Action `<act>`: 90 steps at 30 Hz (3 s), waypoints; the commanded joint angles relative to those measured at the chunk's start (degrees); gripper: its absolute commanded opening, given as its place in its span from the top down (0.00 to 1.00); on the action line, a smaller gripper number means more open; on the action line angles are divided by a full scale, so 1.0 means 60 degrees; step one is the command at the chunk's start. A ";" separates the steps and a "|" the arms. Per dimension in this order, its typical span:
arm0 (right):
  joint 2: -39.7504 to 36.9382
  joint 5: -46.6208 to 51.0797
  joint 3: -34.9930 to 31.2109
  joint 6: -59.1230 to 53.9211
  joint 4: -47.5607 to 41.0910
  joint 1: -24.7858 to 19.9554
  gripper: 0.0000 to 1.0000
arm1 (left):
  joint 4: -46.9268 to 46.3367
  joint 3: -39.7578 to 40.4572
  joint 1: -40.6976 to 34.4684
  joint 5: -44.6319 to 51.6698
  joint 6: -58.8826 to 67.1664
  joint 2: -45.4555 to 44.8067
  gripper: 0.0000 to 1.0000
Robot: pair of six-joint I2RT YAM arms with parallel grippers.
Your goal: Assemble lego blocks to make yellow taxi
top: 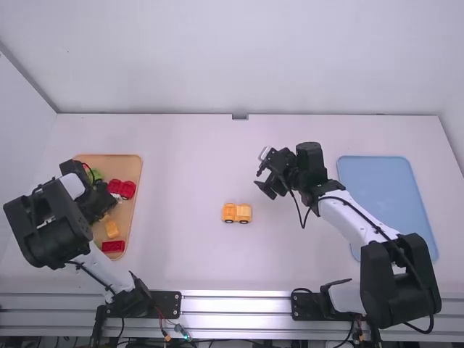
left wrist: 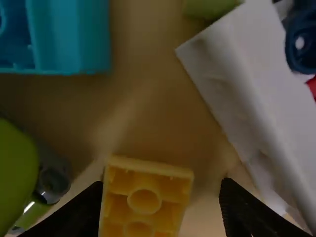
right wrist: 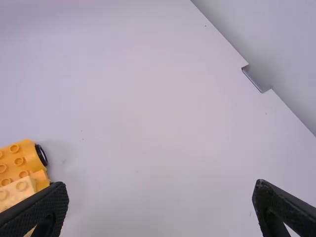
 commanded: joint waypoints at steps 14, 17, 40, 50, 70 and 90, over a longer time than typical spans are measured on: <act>0.0018 -0.0047 -0.0007 0.0058 -0.0004 0.0025 0.01 | -0.0153 -0.0248 0.0029 0.0029 0.0674 0.0113 0.69; 0.0018 -0.0062 -0.0007 0.0062 0.0040 0.0025 0.01 | -0.0423 -0.0011 0.0025 0.0707 0.0670 0.0109 0.80; 0.0769 -0.5377 -0.0007 0.5810 0.5595 0.0022 0.01 | 0.3238 -0.2113 -0.3683 1.0601 0.5056 -0.4273 0.92; 0.2769 -0.9278 0.0710 0.8936 0.9158 -0.0091 0.10 | 0.6637 -0.2575 -0.6040 1.2721 0.5278 -0.4131 0.94; 0.2965 -0.9777 0.1381 1.0204 1.0109 0.0601 0.34 | 0.7861 -0.2608 -0.7206 1.2029 0.4659 -0.4124 0.97; 0.2965 -0.9490 0.1377 0.9766 0.9992 0.0849 0.57 | 0.7963 -0.2608 -0.7209 1.2101 0.4656 -0.4124 0.96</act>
